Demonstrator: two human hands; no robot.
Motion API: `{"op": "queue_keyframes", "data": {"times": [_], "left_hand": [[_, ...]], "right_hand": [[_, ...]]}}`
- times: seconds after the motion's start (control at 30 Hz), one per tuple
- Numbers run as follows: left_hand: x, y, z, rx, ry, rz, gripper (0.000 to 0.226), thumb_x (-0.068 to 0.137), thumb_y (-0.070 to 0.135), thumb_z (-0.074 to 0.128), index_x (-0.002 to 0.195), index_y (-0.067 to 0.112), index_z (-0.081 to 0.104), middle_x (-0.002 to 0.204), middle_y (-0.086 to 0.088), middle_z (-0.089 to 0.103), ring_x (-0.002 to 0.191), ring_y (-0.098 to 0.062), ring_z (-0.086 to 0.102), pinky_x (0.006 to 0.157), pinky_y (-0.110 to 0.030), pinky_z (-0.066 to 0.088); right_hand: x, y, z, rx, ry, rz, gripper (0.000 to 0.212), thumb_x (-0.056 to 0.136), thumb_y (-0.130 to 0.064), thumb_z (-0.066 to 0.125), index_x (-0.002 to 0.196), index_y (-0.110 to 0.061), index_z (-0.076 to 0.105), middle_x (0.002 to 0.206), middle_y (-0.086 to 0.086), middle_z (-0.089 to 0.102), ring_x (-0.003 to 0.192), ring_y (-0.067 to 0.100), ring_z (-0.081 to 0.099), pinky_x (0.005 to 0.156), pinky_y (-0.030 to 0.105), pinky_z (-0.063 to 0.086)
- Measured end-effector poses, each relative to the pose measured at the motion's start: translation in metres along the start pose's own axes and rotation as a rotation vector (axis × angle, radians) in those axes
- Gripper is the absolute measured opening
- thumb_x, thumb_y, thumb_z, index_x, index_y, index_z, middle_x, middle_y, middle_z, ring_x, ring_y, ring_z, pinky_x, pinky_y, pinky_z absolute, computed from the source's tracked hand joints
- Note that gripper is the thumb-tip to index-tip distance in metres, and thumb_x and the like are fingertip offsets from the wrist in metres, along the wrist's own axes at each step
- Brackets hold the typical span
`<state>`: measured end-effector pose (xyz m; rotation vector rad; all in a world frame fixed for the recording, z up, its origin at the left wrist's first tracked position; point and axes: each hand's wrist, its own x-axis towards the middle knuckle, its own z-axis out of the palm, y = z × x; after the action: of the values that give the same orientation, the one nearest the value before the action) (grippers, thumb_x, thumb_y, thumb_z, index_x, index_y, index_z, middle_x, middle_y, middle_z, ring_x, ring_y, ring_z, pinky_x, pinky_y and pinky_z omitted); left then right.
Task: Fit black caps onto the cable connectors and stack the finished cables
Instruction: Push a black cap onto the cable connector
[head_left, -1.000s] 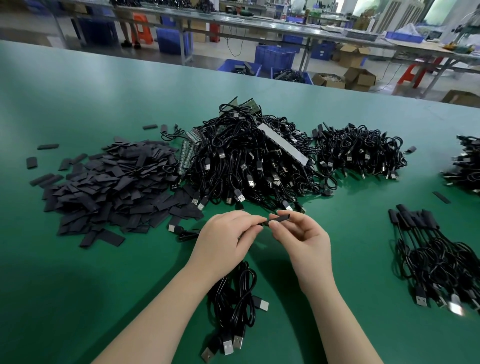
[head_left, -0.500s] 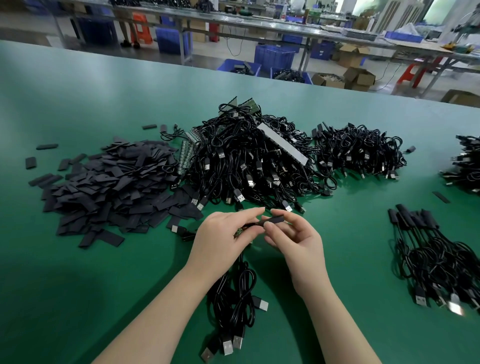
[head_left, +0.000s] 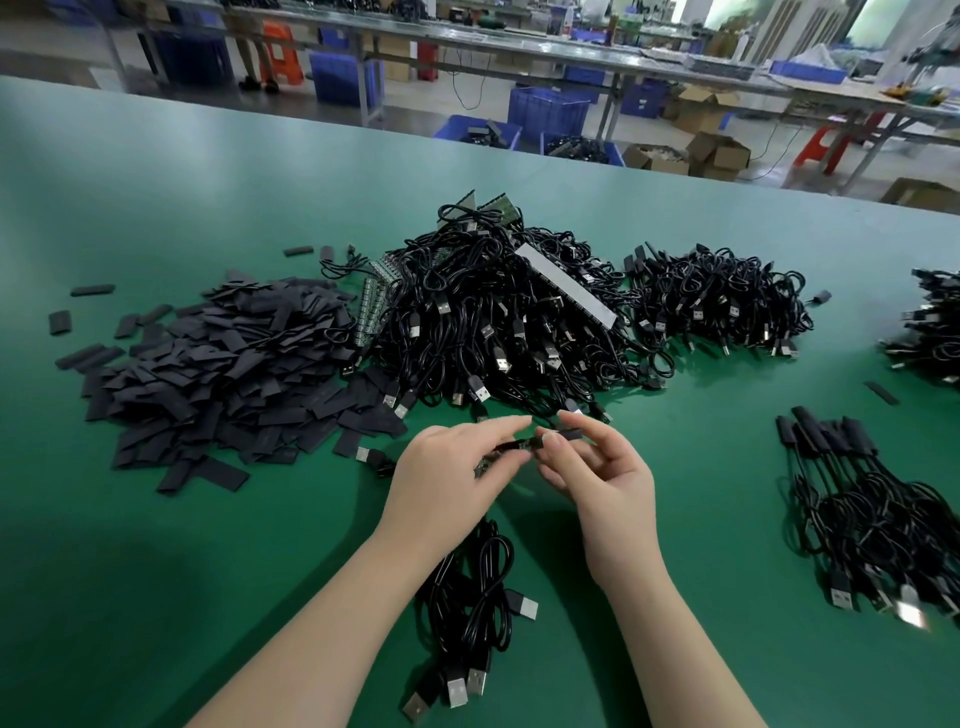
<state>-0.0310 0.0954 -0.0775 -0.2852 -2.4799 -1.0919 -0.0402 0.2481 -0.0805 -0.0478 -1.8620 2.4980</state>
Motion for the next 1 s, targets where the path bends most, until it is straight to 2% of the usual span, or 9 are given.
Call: {"op": "queue_keyframes", "data": {"times": [0.1,0.2,0.3,0.43,0.57,0.7,0.8,0.87,1.0], "left_hand": [[-0.0002,0.0001,-0.0011,0.024,0.042,-0.024,0.018,0.087,0.036,0.071,0.103,0.030,0.074,0.092,0.017,0.073,0.080,-0.003,0.064,0.083,-0.030,0.050],[-0.0004,-0.0003,-0.0029,0.059,0.052,0.000,0.016,0.085,0.034,0.072,0.100,0.031,0.076,0.090,0.017,0.073,0.081,-0.003,0.064,0.083,-0.025,0.047],[-0.0005,0.0000,-0.0004,0.065,0.061,0.027,0.021,0.083,0.032,0.073,0.104,0.029,0.076,0.092,0.016,0.074,0.087,-0.001,0.062,0.084,-0.019,0.042],[-0.0008,-0.0012,0.0029,0.090,0.169,0.041,0.017,0.077,0.030,0.072,0.092,0.026,0.078,0.082,0.014,0.074,0.084,-0.005,0.056,0.078,-0.018,0.040],[-0.0006,-0.0044,0.0024,0.110,0.141,0.086,0.013,0.081,0.032,0.071,0.090,0.026,0.078,0.081,0.015,0.073,0.077,-0.003,0.059,0.077,-0.018,0.039],[-0.0003,-0.0048,0.0032,0.091,0.054,0.079,0.018,0.083,0.032,0.068,0.098,0.028,0.077,0.090,0.017,0.074,0.084,-0.001,0.064,0.083,-0.019,0.040],[-0.0007,-0.0050,0.0036,0.067,0.082,0.031,0.017,0.082,0.029,0.070,0.097,0.028,0.077,0.089,0.016,0.073,0.088,-0.003,0.060,0.085,-0.006,0.033],[-0.0004,-0.0047,0.0035,0.063,0.091,0.017,0.014,0.080,0.029,0.072,0.094,0.029,0.077,0.086,0.015,0.073,0.088,-0.004,0.058,0.086,-0.003,0.031],[-0.0004,-0.0040,0.0041,0.066,0.071,0.039,0.014,0.081,0.033,0.070,0.091,0.028,0.078,0.081,0.015,0.073,0.077,-0.004,0.062,0.081,-0.012,0.038]], "right_hand": [[-0.0007,0.0001,0.0009,0.015,-0.015,0.028,0.028,0.067,-0.028,0.081,0.095,-0.028,0.077,0.083,0.010,0.074,0.084,0.019,0.072,0.076,0.025,0.058],[-0.0016,0.0005,0.0016,-0.024,-0.028,0.020,0.025,0.067,-0.030,0.081,0.092,-0.029,0.077,0.081,0.007,0.074,0.082,0.018,0.072,0.076,0.024,0.057],[-0.0010,0.0019,0.0011,-0.045,-0.014,-0.013,0.019,0.075,-0.021,0.080,0.092,-0.029,0.077,0.079,0.005,0.074,0.081,0.016,0.072,0.074,0.022,0.057],[-0.0004,0.0038,0.0017,-0.026,0.018,-0.014,0.021,0.077,-0.014,0.080,0.093,-0.027,0.077,0.078,0.007,0.073,0.080,0.019,0.072,0.076,0.024,0.057],[-0.0008,0.0053,0.0022,-0.056,0.017,-0.020,0.019,0.082,-0.008,0.078,0.088,-0.025,0.078,0.077,0.003,0.072,0.078,0.016,0.071,0.073,0.021,0.056],[-0.0005,0.0042,0.0018,-0.057,0.028,-0.020,0.020,0.081,-0.008,0.078,0.090,-0.026,0.079,0.079,0.004,0.071,0.080,0.016,0.070,0.073,0.020,0.056],[-0.0006,0.0038,0.0021,-0.044,0.030,-0.012,0.022,0.082,-0.008,0.078,0.093,-0.027,0.078,0.077,0.005,0.069,0.080,0.017,0.071,0.074,0.020,0.056],[-0.0011,0.0036,0.0026,-0.043,0.038,-0.020,0.022,0.082,-0.007,0.078,0.093,-0.026,0.078,0.077,0.005,0.069,0.079,0.016,0.071,0.074,0.019,0.056],[-0.0018,0.0024,0.0026,-0.076,0.043,-0.017,0.021,0.082,-0.008,0.078,0.090,-0.027,0.080,0.079,0.000,0.073,0.078,0.011,0.070,0.073,0.018,0.055]]}}
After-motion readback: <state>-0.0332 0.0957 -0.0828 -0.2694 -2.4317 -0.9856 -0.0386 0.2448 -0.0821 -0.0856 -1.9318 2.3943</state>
